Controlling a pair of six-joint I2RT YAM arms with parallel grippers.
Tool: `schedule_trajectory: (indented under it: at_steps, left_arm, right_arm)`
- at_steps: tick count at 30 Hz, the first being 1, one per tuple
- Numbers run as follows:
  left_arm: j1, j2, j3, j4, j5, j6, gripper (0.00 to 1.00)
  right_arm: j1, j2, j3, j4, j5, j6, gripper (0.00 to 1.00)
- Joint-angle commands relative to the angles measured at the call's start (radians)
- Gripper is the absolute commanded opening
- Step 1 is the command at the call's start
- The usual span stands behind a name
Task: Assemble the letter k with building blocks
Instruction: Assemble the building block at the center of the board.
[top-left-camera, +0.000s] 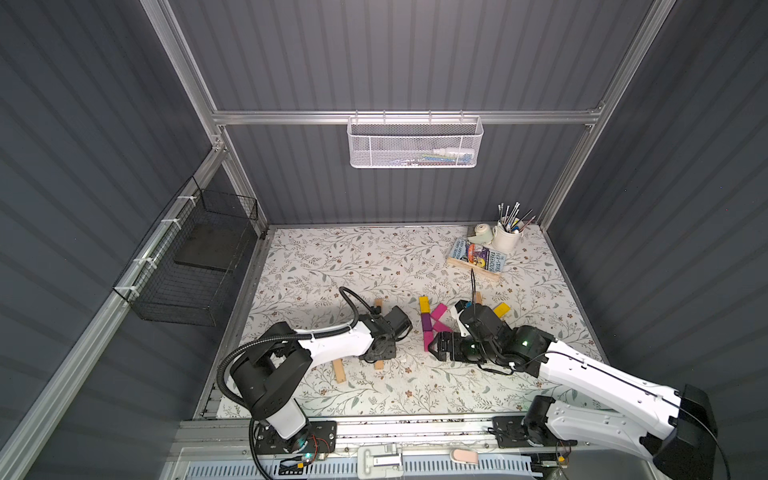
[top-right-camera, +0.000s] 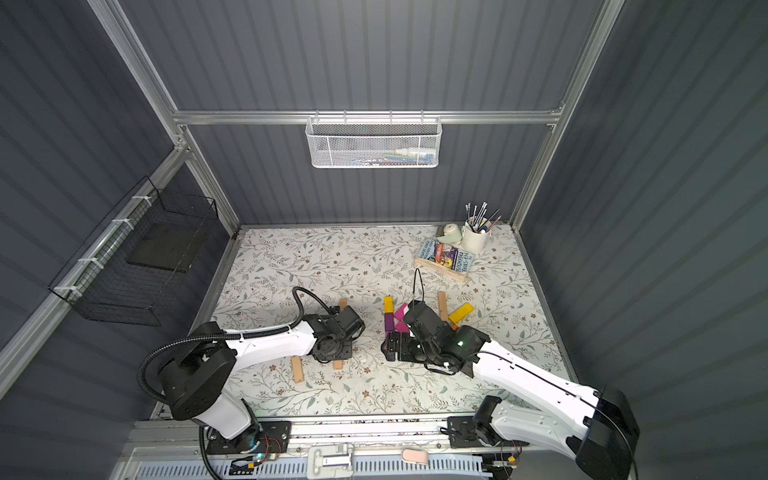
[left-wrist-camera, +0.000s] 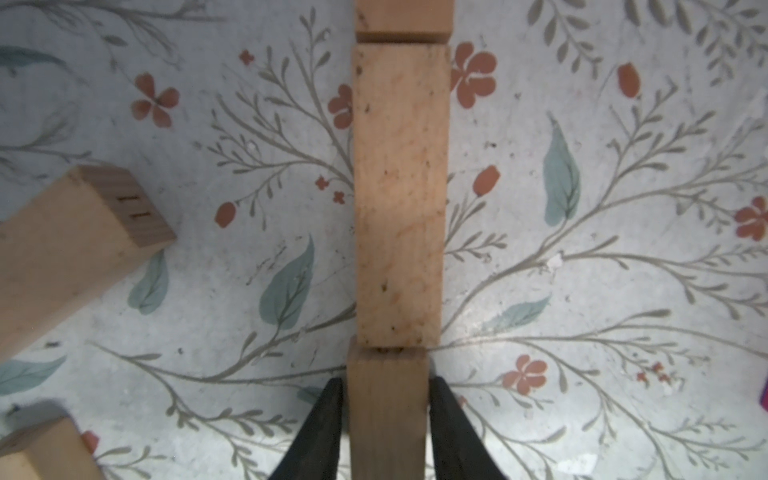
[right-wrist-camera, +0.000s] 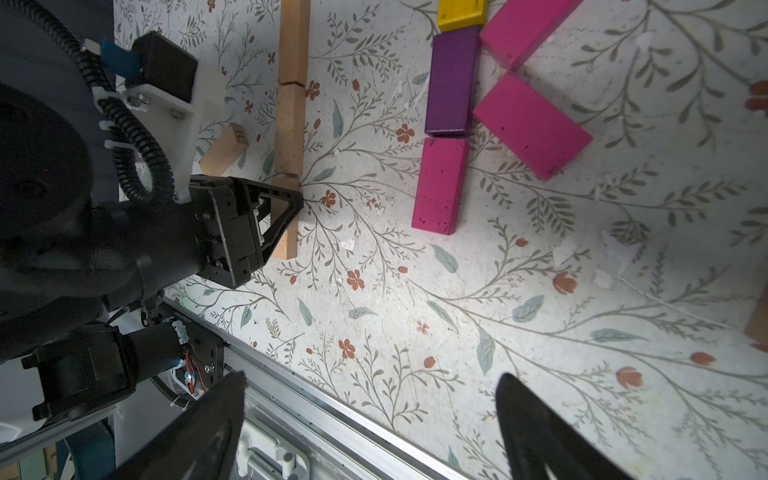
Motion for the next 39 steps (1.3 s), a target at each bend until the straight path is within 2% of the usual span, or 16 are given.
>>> schedule_trajectory:
  at_steps: [1,17,39]
  left_arm:
    - [-0.003,-0.024,0.021,-0.026,-0.016,-0.008,0.38]
    - [-0.003,-0.021,0.031,-0.043,-0.025,-0.012,0.3]
    - [-0.004,-0.009,0.033,-0.034,-0.032,-0.017,0.3]
  right_arm:
    - [0.004,0.004,0.012,-0.003,0.01,-0.002,0.94]
    - [0.004,0.004,0.011,-0.003,0.011,0.0,0.94]
    - [0.004,0.006,0.01,0.0,0.006,0.002,0.94]
